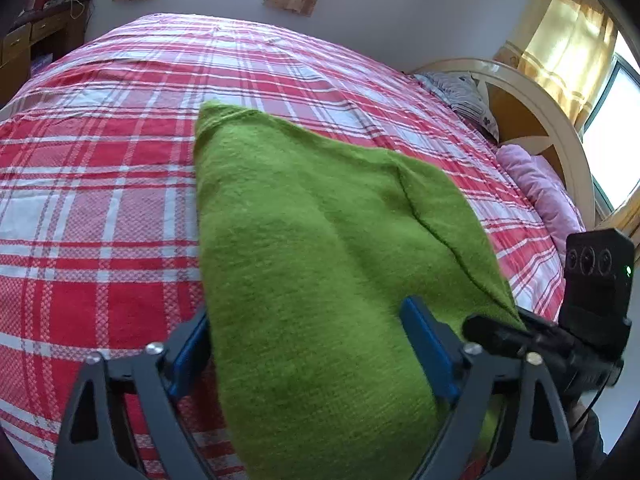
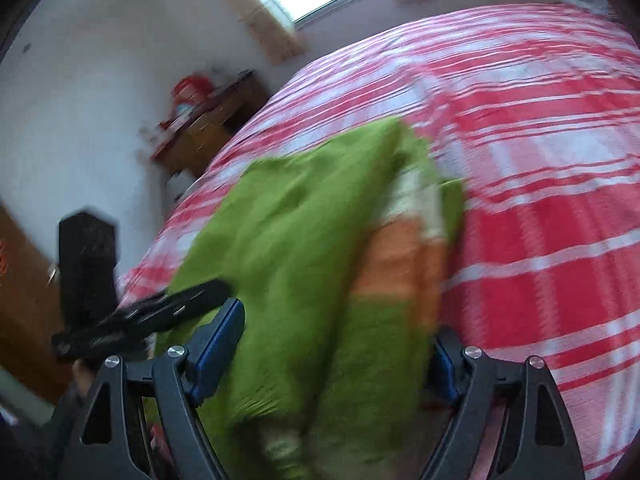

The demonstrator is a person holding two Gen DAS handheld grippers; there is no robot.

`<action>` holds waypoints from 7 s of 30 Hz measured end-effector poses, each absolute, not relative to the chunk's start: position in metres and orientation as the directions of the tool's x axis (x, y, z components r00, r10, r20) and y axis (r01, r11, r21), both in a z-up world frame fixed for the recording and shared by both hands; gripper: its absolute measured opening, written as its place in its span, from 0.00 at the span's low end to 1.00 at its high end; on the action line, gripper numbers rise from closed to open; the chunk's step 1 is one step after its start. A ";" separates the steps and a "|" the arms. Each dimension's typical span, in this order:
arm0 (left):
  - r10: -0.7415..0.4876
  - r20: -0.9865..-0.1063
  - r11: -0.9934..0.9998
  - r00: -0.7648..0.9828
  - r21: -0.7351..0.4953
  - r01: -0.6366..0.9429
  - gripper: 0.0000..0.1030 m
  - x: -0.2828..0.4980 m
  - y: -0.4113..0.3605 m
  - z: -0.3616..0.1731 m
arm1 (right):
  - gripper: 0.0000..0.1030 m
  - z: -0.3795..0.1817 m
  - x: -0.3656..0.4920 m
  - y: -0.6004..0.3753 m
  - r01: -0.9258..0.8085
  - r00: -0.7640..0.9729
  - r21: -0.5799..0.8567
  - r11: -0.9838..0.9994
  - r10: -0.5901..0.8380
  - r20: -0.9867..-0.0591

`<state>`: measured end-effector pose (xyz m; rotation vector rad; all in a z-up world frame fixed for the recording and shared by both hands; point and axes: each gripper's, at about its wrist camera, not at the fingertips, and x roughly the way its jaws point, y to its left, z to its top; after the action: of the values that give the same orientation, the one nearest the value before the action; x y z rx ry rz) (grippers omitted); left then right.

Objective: Fold small clothes

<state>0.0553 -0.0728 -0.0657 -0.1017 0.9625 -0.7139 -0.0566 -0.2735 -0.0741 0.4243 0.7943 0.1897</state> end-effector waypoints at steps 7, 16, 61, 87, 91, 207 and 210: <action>-0.552 -0.739 0.808 0.386 -0.360 0.466 0.72 0.056 -0.076 -0.064 | 0.75 -0.073 -0.039 -0.260 0.052 0.696 0.357 0.933 0.223 -0.682; -0.526 -0.751 0.828 0.399 -0.347 0.440 0.47 0.045 -0.073 -0.051 | 0.46 -0.057 -0.056 -0.250 0.074 0.700 0.332 0.941 0.188 -0.689; -0.384 -0.756 0.903 0.530 -0.187 0.387 0.41 -0.004 -0.030 -0.018 | 0.41 -0.017 -0.103 -0.172 0.070 0.764 0.278 0.958 0.127 -0.632; -0.232 -0.728 0.972 0.645 -0.156 0.174 0.41 0.016 0.078 -0.003 | 0.42 -0.003 -0.038 -0.062 -0.136 0.752 0.285 0.949 0.286 -0.594; -0.209 -0.725 0.978 0.657 -0.160 0.134 0.41 0.021 0.098 -0.003 | 0.42 -0.002 -0.026 -0.042 -0.175 0.744 0.281 0.944 0.314 -0.591; 0.022 -0.837 0.994 0.546 -0.038 -0.098 0.63 0.009 0.164 -0.090 | 0.60 -0.077 0.032 0.007 -0.123 0.600 0.269 0.955 0.287 -0.746; 0.037 -0.834 0.995 0.551 -0.020 -0.098 0.63 0.007 0.163 -0.087 | 0.60 -0.078 0.028 0.008 -0.124 0.598 0.243 0.962 0.268 -0.755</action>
<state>0.0068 0.1631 -0.0872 -0.0672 0.9839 0.0800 0.0279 0.0078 -0.0779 0.1716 0.9027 0.2290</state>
